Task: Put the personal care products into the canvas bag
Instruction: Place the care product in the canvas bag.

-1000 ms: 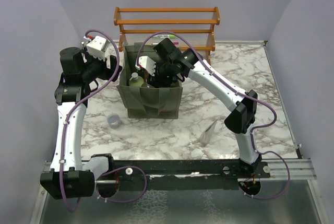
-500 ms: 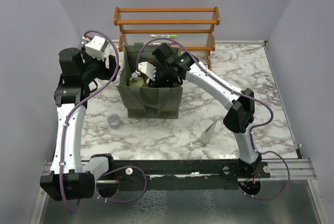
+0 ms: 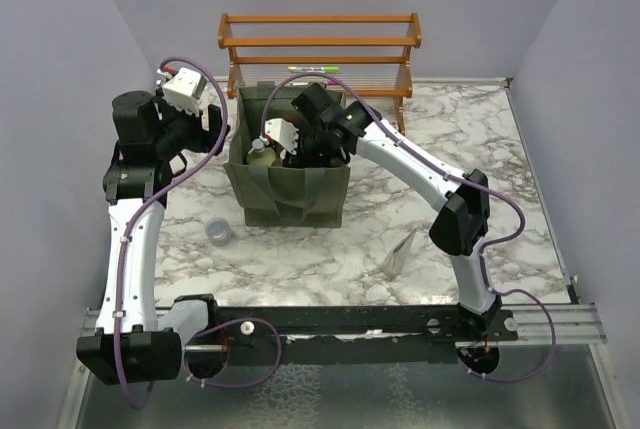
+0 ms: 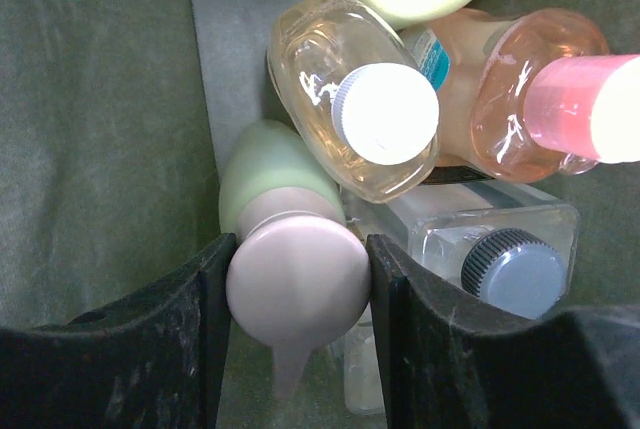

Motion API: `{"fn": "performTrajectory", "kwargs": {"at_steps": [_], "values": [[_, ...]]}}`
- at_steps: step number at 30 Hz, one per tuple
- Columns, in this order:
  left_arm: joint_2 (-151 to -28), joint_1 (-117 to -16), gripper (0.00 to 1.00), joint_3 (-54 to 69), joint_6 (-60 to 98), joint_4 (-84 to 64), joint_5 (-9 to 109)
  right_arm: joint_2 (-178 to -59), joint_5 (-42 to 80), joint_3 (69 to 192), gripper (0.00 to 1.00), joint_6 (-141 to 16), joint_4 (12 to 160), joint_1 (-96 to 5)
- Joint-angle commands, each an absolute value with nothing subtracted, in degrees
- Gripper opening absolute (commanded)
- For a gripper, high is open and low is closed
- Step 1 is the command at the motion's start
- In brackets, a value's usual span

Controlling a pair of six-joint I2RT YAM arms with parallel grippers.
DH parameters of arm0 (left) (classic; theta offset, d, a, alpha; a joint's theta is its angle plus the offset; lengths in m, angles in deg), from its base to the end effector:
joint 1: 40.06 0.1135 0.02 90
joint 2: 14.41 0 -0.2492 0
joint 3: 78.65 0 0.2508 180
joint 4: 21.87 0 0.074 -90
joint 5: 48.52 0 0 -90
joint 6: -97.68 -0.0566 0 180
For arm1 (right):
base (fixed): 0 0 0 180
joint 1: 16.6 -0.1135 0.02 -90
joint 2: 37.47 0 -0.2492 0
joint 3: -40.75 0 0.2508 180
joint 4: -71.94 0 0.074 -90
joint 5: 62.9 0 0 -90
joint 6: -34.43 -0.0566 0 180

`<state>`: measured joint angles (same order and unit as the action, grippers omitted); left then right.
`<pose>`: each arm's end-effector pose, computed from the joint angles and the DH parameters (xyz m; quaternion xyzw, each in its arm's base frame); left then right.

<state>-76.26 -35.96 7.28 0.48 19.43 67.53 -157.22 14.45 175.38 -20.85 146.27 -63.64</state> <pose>0.2518 -0.0069 0.3986 0.1549 0.7804 -0.1236 0.5931 0.2988 0.3390 0.2830 -0.6495 0.7059 0.1338 0.2489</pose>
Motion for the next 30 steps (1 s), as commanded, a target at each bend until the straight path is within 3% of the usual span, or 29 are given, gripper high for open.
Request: {"fn": "performTrajectory", "kwargs": {"at_steps": [1, 6, 11, 23, 30], "values": [[-75.17, -36.17, 0.74, 8.95, 0.85, 18.0, 67.06, -157.04, 17.19, 176.61, 0.58, -19.42, 143.07, -63.62], [-74.9, -36.11, 0.74, 8.71, 0.75, 17.96, 67.06, -155.85, 16.19, 178.13, 0.73, -20.12, 142.97, -63.62], [-74.81, -36.11, 0.74, 8.38, 0.86, 17.86, 67.28, -154.29, 14.86, 179.51, 0.82, -20.96, 142.63, -63.63], [-75.37, -36.12, 0.74, 10.29, 1.59, 18.71, 67.71, -148.54, 10.83, 182.1, 0.83, -25.06, 139.77, -63.57], [-76.02, -36.17, 0.79, 13.24, -0.02, 19.94, 70.59, -144.62, 10.52, 183.1, 0.83, -29.24, 136.13, -63.62]]}}
